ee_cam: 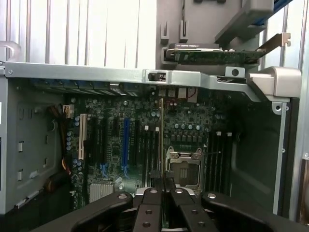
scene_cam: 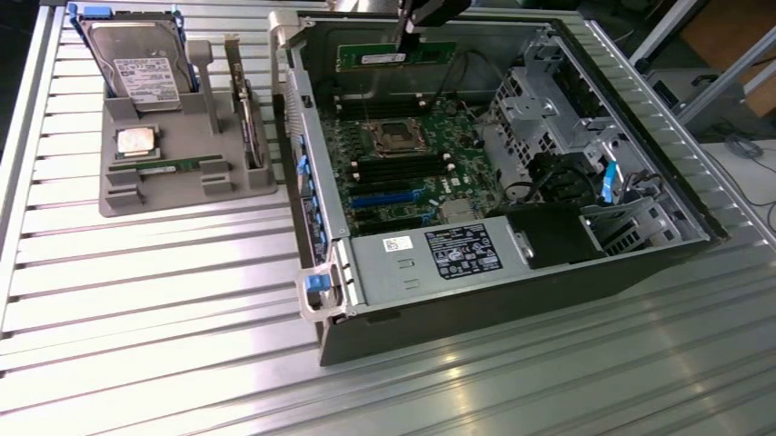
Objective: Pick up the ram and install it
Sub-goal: 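Pick up the ram and move it above insertion slot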
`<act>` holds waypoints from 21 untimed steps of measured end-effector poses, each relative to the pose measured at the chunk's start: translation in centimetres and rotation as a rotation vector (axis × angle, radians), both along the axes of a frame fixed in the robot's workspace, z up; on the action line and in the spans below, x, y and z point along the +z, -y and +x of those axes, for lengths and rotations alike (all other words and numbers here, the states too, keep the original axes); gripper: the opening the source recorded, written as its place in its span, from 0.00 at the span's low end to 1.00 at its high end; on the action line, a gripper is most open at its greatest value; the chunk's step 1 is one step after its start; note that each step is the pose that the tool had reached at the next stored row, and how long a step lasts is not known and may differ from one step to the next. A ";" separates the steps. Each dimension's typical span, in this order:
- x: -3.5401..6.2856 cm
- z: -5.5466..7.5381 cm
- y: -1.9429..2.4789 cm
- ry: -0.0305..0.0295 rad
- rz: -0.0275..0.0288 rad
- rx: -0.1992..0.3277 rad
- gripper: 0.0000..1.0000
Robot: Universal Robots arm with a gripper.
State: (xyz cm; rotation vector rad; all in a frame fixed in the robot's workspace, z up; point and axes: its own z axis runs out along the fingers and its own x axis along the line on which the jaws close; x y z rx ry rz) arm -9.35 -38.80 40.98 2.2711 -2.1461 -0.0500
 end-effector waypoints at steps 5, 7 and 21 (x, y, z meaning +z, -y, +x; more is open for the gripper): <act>0.00 0.7 0.00 0.0000 0.0001 0.000 0.12; 0.00 1.2 0.00 0.0000 0.0000 0.000 0.12; 0.00 4.3 0.00 0.0000 0.0000 0.000 0.12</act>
